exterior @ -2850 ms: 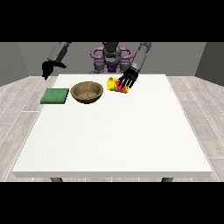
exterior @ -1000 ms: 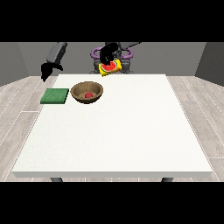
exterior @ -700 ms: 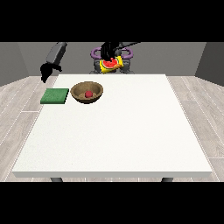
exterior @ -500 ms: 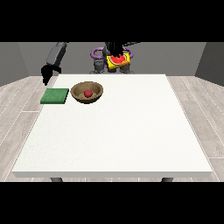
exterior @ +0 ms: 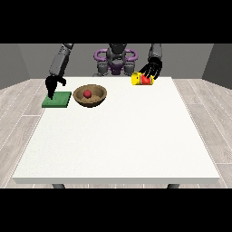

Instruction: Pick the cup and pour the ball into the bowl, then pick the bowl and place it on the pad

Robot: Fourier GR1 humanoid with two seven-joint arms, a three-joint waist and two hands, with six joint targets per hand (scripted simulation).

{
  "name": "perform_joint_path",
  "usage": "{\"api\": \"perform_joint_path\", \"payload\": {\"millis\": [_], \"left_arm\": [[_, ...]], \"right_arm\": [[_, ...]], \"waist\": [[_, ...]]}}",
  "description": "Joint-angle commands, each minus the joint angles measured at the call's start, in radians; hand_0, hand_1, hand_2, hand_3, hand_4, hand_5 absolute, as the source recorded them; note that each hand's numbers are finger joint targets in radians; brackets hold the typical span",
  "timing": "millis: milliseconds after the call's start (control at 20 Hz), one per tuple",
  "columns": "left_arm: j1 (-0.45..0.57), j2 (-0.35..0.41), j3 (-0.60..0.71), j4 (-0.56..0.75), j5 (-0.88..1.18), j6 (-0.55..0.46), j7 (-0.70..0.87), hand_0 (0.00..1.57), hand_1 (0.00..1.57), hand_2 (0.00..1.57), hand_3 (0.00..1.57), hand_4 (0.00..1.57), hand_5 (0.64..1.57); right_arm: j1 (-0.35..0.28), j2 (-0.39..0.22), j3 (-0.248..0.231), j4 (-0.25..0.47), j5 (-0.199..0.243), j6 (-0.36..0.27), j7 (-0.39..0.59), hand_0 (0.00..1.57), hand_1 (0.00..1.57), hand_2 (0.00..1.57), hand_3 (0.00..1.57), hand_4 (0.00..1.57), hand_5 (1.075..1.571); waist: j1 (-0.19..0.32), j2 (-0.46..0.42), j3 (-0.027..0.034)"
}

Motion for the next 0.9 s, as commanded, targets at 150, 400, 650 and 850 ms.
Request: {"api": "perform_joint_path", "payload": {"millis": [150, 400, 650, 850], "left_arm": [[0.178, 0.003, 0.169, -0.029, 0.386, 0.117, -0.390, 1.28, 1.28, 1.10, 0.75, 1.42, 1.567], [0.131, -0.031, 0.279, -0.003, 0.685, -0.092, -0.521, 0.78, 0.78, 0.67, 0.00, 0.94, 1.547], [0.147, -0.004, 0.322, 0.080, 0.768, -0.204, -0.597, 0.00, 0.00, 0.00, 0.00, 0.00, 0.642], [0.092, 0.025, 0.362, 0.094, 0.808, -0.252, -0.557, 0.00, 0.00, 0.00, 0.00, 0.00, 0.654]], "right_arm": [[-0.033, -0.057, -0.077, -0.026, -0.075, 0.026, -0.023, 0.00, 0.00, 0.39, 0.24, 0.69, 1.546], [-0.074, -0.058, -0.099, -0.035, -0.113, 0.027, 0.015, 0.00, 0.00, 0.40, 0.08, 0.59, 1.544], [-0.094, -0.017, -0.072, -0.111, -0.104, 0.015, -0.015, 0.00, 0.00, 0.00, 0.00, 0.00, 1.569], [-0.187, 0.004, -0.044, -0.100, -0.092, -0.052, 0.065, 0.00, 0.00, 0.00, 0.00, 0.00, 1.571]], "waist": [[0.102, 0.203, 0.0000], [0.118, 0.273, 0.0016], [0.051, 0.323, 0.0054], [0.026, 0.301, 0.0071]]}}
